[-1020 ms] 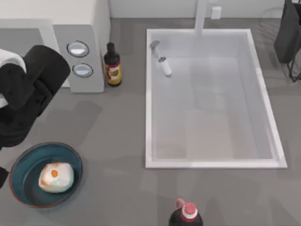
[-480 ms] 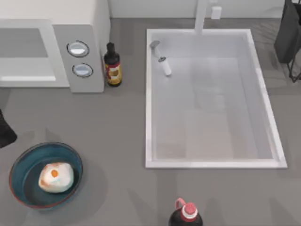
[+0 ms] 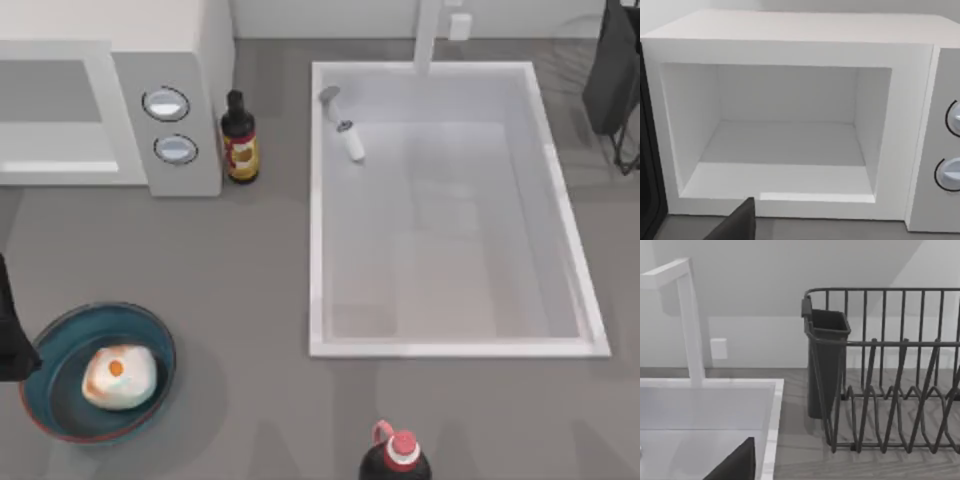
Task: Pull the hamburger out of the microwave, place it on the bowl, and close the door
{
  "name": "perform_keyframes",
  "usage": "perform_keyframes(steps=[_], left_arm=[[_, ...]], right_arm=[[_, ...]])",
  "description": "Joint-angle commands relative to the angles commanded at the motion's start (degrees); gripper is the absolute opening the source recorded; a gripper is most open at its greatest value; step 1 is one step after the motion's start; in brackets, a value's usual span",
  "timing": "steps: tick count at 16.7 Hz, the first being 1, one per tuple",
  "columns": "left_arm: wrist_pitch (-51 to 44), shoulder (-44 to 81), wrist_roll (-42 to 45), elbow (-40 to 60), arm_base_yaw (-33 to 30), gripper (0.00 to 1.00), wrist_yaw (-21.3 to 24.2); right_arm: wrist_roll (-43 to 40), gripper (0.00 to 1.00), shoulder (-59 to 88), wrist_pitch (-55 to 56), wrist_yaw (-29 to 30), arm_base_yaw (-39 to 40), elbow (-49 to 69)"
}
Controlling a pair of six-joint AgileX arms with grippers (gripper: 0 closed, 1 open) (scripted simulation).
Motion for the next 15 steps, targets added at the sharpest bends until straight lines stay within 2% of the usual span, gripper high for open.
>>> perform_keyframes(steps=[6,15], left_arm=[[0.6,-0.7,0.8,-0.7,0.3,1.0,0.4],[0.6,-0.7,0.8,-0.7,0.3,0.32,0.4]], right_arm=[[0.0,1.0,0.0,0.0,0.0,0.0,0.0],[0.0,1.0,0.0,0.0,0.0,0.0,0.0]])
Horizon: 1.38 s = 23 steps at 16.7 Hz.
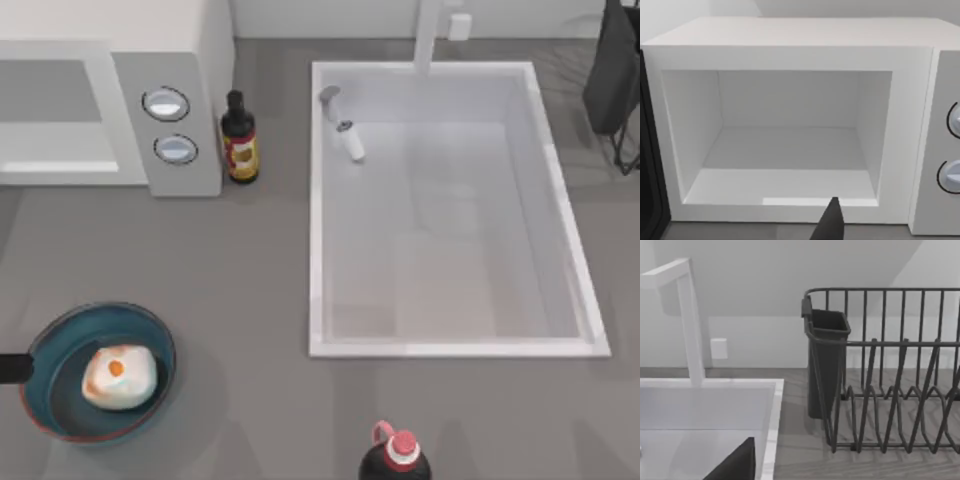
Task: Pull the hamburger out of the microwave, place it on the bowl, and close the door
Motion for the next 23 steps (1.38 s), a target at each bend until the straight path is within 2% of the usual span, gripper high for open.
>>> perform_keyframes(steps=[4,15,17,23], left_arm=[[0.0,0.0,0.0,0.0,0.0,0.02,0.0],[-0.1,0.3,0.0,0.3,0.9,0.0,0.9],[-0.3,1.0,0.0,1.3,4.3,0.0,4.3],[-1.1,3.9,0.1,5.0,19.3,0.0,19.3]], right_arm=[[0.0,1.0,0.0,0.0,0.0,0.0,0.0],[0.0,1.0,0.0,0.0,0.0,0.0,0.0],[0.0,1.0,0.0,0.0,0.0,0.0,0.0],[0.0,1.0,0.0,0.0,0.0,0.0,0.0]])
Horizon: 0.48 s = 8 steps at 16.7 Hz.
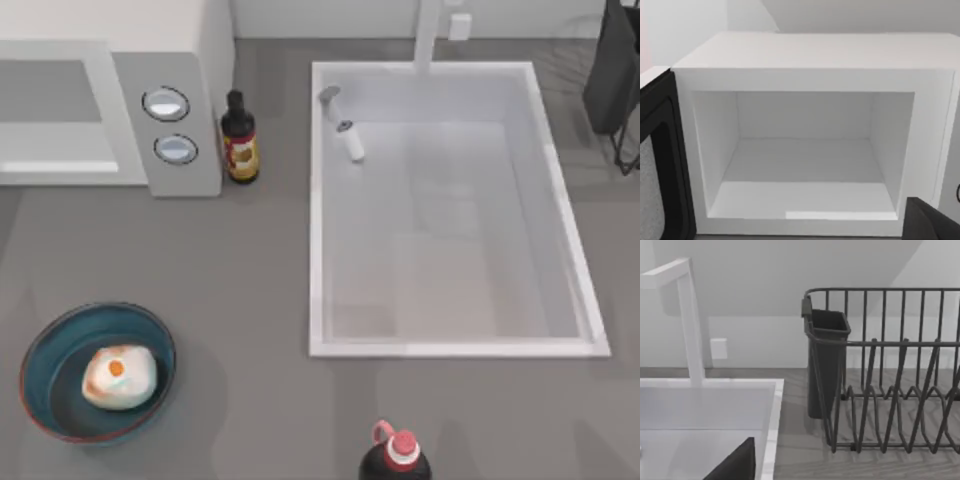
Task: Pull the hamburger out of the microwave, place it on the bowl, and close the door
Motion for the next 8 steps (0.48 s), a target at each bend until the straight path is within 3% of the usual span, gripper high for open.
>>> perform_keyframes(steps=[3,8], left_arm=[[-0.2,0.7,0.0,0.8,3.2,0.0,3.2],[-0.3,1.0,0.1,1.3,2.0,0.0,2.0]], right_arm=[[0.0,1.0,0.0,0.0,0.0,0.0,0.0],[0.0,1.0,0.0,0.0,0.0,0.0,0.0]])
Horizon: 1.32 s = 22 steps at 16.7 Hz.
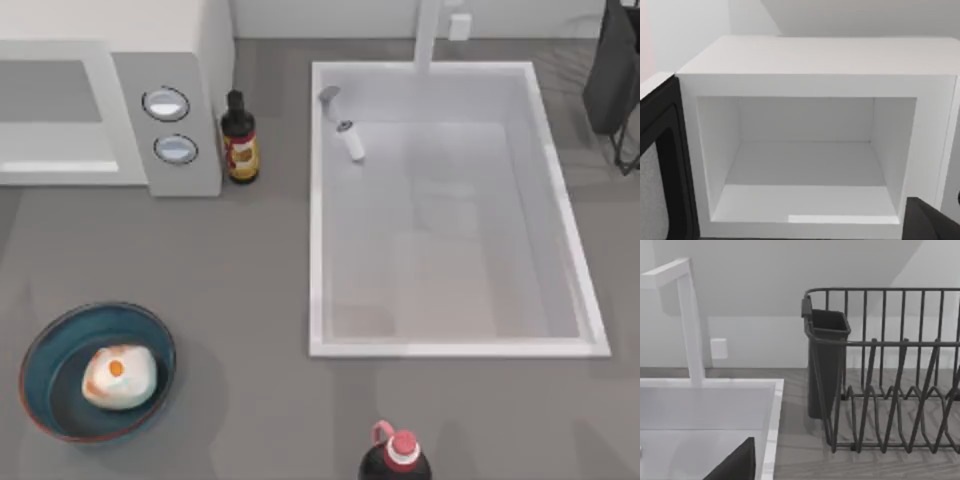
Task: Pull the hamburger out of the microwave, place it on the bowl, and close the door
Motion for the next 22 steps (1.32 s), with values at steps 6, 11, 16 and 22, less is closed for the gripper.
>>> perform_keyframes(steps=[6,11,16,22], left_arm=[[-0.7,3.4,0.1,4.1,-7.3,0.0,-7.3],[-0.9,4.0,0.0,4.9,-8.5,0.0,-8.5],[-1.8,2.6,0.0,4.5,-12.9,0.0,-12.9],[-3.2,0.6,0.0,3.9,-19.7,0.0,-19.7]], right_arm=[[0.0,1.0,0.0,0.0,0.0,0.0,0.0],[0.0,1.0,0.0,0.0,0.0,0.0,0.0],[0.0,1.0,0.0,0.0,0.0,0.0,0.0],[0.0,1.0,0.0,0.0,0.0,0.0,0.0]])
